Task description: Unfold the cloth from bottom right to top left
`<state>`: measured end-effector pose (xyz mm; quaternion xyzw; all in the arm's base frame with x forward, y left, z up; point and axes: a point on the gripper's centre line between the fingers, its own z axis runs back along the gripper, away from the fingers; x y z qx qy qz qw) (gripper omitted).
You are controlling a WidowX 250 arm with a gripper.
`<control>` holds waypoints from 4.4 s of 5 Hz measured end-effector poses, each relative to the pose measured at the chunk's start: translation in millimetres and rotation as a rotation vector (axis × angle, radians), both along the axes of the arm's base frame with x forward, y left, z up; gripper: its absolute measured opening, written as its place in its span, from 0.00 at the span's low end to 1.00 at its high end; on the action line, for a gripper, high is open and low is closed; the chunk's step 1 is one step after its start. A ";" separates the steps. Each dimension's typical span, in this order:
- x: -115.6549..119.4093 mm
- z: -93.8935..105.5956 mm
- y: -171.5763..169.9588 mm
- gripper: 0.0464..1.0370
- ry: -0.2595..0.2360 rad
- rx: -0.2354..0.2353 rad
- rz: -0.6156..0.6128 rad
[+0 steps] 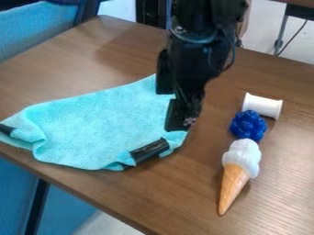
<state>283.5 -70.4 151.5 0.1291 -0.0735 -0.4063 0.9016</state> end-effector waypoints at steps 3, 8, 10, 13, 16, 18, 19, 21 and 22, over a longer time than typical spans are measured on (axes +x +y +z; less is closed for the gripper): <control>-29.2 -27.8 6.2 0.96 0.031 0.055 -0.010; -29.6 -56.4 44.5 0.65 0.108 0.111 0.094; -29.6 -56.4 44.9 0.10 0.107 0.110 0.101; -24.1 -1.8 77.6 0.01 0.092 -0.022 0.229; -17.6 -8.9 140.5 0.01 0.365 -0.050 0.279; -31.4 -6.6 196.5 0.01 0.367 -0.054 0.315; -30.0 -3.1 222.5 0.01 0.341 -0.035 0.304; -13.2 -1.5 280.1 0.01 0.345 -0.197 0.450; -6.7 -2.4 302.1 0.01 0.337 -0.250 0.491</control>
